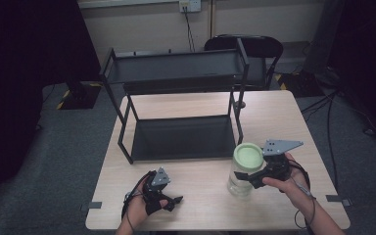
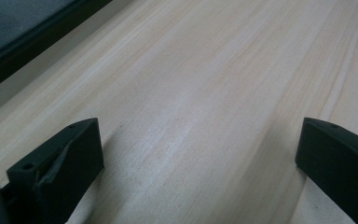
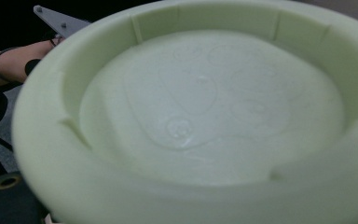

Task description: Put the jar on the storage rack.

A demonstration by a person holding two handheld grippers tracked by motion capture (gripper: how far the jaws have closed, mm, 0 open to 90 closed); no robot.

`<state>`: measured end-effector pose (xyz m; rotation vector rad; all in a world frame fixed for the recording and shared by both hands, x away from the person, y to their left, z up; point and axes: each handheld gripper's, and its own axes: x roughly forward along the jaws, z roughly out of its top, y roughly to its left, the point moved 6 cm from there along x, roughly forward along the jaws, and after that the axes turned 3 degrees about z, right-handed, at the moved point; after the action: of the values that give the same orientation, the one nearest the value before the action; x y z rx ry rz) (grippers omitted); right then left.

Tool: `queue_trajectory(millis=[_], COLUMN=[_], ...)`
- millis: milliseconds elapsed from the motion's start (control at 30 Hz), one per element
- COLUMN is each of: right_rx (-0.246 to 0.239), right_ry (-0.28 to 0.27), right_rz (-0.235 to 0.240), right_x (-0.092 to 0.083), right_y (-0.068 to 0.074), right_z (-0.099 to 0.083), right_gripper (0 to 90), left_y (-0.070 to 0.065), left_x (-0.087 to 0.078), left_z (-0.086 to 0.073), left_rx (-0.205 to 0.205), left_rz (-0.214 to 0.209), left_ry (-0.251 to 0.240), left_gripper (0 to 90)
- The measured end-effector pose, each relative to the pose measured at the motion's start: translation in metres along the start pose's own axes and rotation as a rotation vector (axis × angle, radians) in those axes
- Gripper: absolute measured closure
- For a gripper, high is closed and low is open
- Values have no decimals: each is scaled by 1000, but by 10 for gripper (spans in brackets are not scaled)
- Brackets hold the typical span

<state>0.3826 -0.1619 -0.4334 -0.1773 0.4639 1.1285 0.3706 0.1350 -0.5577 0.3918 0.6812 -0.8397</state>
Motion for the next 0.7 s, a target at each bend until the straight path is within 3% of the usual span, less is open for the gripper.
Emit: queue_trajectory(millis=[200, 400, 700], right_rx=[-31, -17, -34], right_ry=[-2, 4, 24], right_rz=[-38, -43, -53], right_x=[-1, 0, 11], right_y=[-1, -4, -8], right_z=[4, 6, 17], right_gripper=[106, 108, 108], left_y=[0, 0, 0], left_x=[0, 0, 0], left_z=[0, 0, 0], left_rx=[0, 0, 0], left_rz=[0, 0, 0], left_ry=[0, 0, 0], left_gripper=[0, 1, 1])
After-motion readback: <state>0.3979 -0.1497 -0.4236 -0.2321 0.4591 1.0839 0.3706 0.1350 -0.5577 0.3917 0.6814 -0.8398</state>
